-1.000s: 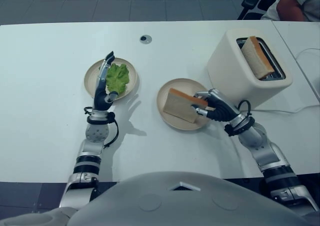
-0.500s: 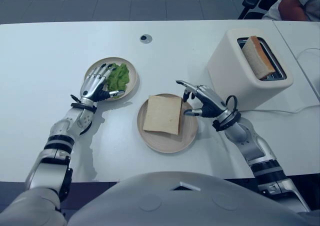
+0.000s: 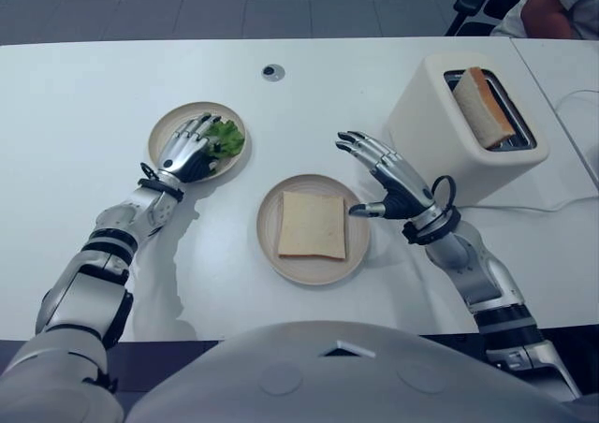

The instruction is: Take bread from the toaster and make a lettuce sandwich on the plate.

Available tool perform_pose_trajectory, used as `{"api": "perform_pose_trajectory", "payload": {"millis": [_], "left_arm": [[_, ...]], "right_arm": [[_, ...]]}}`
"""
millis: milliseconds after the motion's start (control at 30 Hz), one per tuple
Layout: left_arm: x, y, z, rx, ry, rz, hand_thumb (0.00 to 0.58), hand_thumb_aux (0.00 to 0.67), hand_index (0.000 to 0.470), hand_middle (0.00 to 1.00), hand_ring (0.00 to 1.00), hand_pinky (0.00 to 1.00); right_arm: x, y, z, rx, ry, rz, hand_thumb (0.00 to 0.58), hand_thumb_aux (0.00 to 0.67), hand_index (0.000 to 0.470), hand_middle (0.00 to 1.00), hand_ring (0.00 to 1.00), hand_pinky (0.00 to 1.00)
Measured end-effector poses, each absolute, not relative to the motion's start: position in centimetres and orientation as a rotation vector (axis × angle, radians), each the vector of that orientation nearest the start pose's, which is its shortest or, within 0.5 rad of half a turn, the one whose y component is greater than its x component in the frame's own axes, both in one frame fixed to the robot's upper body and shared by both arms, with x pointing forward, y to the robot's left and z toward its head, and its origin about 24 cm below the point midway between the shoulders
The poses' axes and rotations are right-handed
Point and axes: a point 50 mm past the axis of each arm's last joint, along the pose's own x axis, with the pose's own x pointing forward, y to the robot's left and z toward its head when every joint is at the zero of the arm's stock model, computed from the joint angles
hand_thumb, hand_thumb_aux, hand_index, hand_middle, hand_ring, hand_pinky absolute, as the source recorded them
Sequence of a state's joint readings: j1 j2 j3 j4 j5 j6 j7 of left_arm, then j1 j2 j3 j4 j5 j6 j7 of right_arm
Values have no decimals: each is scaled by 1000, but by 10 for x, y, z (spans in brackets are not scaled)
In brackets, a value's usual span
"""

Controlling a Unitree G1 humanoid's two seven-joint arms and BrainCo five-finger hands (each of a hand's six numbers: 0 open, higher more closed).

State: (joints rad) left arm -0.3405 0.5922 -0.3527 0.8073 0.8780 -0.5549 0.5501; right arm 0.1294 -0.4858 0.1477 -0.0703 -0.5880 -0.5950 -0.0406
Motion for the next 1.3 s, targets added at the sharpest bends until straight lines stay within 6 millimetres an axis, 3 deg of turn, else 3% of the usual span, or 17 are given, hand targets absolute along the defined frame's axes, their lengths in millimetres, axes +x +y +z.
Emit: {"api": "perform_pose_trajectory", "payload": {"millis": [200,367,467,600,733,900,933,967,1000,1067,1133,1200,1300], "left_arm": [[270,221,40,1079,-451,-121,580,670,470,0,0,0],[255,208,48,861,-493,-123,580,670,470,0,0,0],[243,191,56,760,-555,-219,580,670,470,0,0,0],[211,142,32,621,-536,-477,580,670,470,0,0,0],[194,111,10,598,-489,-623,580,670,470,0,0,0],[183,101,-7,627,-463,-748,580,659,463,0,0,0],[182,101,-7,626,-466,-755,548,512,359,0,0,0],[181,101,-7,624,-472,-767,187,118,83,0,0,0],[180,101,-7,623,-474,-777,0,0,0,0,0,0],[179,100,-8,631,-474,-801,0,0,0,0,0,0],[176,104,-9,651,-464,-826,0,0,0,0,0,0],[173,107,-8,662,-464,-831,0,0,0,0,0,0],[170,110,-6,672,-471,-835,0,0,0,0,0,0]], "right_arm": [[206,-161,69,-923,-538,425,0,0,0,0,0,0],[207,-165,74,-899,-551,393,0,0,0,0,0,0],[207,-168,78,-889,-565,372,0,0,0,0,0,0],[209,-176,92,-853,-595,321,0,0,0,0,0,0],[210,-185,106,-849,-635,263,0,0,0,0,0,0],[205,-212,138,-898,-703,103,0,0,0,0,0,0],[203,-221,146,-924,-716,44,0,0,0,0,0,0],[200,-230,156,-951,-737,-29,0,0,0,0,0,0],[197,-235,162,-992,-744,-69,0,0,0,0,0,0],[194,-245,170,-1074,-717,-158,0,0,0,0,0,0],[192,-276,171,-1163,-541,-339,0,0,0,0,0,0],[194,-293,154,-1211,-359,-382,0,0,0,0,0,0],[201,-301,119,-1292,-133,-326,0,0,0,0,0,0]]}}
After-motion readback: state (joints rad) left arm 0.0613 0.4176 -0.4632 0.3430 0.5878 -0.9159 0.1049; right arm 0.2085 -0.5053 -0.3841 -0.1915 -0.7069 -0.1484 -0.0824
